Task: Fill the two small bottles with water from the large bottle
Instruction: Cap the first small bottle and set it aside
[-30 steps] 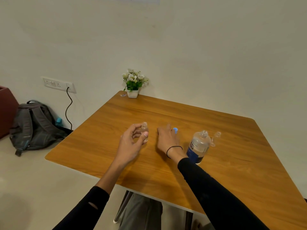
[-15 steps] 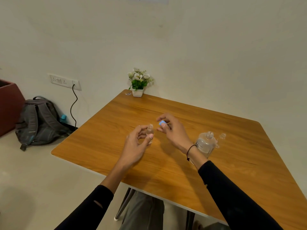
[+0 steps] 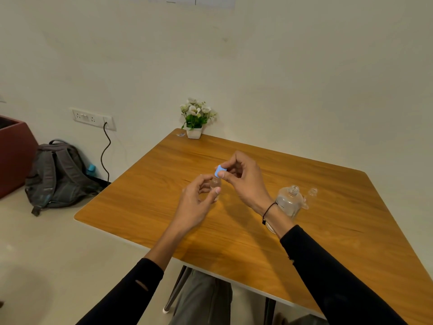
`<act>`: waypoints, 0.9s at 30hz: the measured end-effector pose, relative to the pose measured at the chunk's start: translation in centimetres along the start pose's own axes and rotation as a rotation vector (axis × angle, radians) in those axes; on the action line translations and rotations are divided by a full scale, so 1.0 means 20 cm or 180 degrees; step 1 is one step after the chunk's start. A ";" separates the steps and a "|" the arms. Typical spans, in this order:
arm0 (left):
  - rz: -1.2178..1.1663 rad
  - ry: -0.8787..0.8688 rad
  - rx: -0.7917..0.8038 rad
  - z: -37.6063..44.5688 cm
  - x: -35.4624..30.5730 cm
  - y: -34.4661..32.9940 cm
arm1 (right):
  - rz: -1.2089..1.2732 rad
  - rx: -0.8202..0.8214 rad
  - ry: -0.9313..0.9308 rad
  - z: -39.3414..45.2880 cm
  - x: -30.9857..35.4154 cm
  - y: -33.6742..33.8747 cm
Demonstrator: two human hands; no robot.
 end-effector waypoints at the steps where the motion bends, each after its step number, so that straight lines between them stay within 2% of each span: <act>1: 0.0027 -0.0019 0.0015 0.00 0.00 0.00 | -0.0039 0.0039 0.0012 0.00 0.00 0.00; 6: 0.0126 -0.0043 0.0055 0.00 0.01 -0.01 | -0.0559 0.0509 0.0030 -0.01 0.02 0.03; 10: 0.0236 -0.0061 0.0057 -0.01 0.03 -0.03 | -0.1725 0.0934 0.0220 0.01 0.05 0.05; 15: 0.0195 -0.0129 0.0037 -0.03 0.01 -0.05 | -0.3299 0.0991 0.0126 0.03 0.10 0.06; 17: 0.0197 -0.0089 -0.0016 -0.02 0.01 -0.04 | -0.3326 0.1067 0.0212 0.02 0.09 0.08; 19: 0.0265 -0.0054 -0.0030 -0.01 0.02 -0.03 | -0.2825 0.1386 0.0349 0.03 0.11 0.11; 21: 0.0307 -0.0042 0.0010 -0.01 0.02 -0.04 | -0.2673 0.1691 0.0408 0.03 0.13 0.12; 25: 0.0429 -0.0175 0.0052 -0.02 0.01 -0.06 | -0.3585 0.1370 0.0268 0.04 0.15 0.12; 27: 0.0434 -0.0220 0.0046 -0.03 -0.01 -0.06 | -0.3472 0.1206 0.0360 0.04 0.16 0.14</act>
Point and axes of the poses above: each hand's wrist, its own z-axis towards the middle knuckle, its own y-axis out of the back of the hand, x = y × z, the point moved 1 cm from there along z, towards the middle knuckle, and after that the axes turned 6 degrees about x, right-handed, at the moved point
